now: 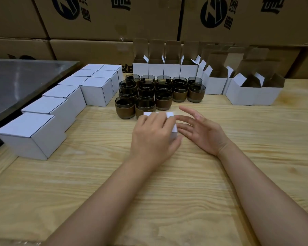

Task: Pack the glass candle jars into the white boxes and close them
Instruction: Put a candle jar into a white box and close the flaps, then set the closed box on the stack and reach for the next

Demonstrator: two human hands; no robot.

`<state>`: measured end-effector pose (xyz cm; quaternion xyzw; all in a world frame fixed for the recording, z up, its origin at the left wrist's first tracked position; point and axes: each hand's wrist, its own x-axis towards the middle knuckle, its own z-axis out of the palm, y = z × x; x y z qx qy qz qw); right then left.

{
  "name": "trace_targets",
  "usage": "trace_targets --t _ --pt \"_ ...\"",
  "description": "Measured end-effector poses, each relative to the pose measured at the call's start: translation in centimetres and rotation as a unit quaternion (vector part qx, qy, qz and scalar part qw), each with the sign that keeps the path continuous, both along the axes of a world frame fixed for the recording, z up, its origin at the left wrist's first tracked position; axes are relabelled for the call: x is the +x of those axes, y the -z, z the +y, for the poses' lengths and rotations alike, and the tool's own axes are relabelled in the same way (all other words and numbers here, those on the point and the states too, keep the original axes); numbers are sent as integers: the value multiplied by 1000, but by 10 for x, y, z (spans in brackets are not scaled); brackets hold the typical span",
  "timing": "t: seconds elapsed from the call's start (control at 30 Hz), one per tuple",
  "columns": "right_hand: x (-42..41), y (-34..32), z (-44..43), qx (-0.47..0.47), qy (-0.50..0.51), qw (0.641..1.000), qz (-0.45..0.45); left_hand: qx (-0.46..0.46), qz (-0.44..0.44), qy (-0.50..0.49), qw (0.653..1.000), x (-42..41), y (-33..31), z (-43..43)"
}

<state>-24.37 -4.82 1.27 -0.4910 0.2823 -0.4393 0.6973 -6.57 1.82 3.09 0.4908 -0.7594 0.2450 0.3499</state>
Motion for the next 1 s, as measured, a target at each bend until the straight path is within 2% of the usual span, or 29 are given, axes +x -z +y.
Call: trace_targets --t 0.13,0.3,0.57,0.8,1.0 --pt "-1 0 -1 15 0 1000 -4 21 5 -96 995 51 4 5" --pt "-1 1 -2 16 9 1000 -7 71 66 -203 974 115 8 -7" --pt "-1 0 -2 21 16 1000 -6 91 101 -223 965 153 12 -38" --pt "0 0 -2 26 20 999 -4 157 118 -230 953 165 5 -61" --pt "0 -1 -2 30 23 999 -6 234 135 -264 926 169 -6 -71"
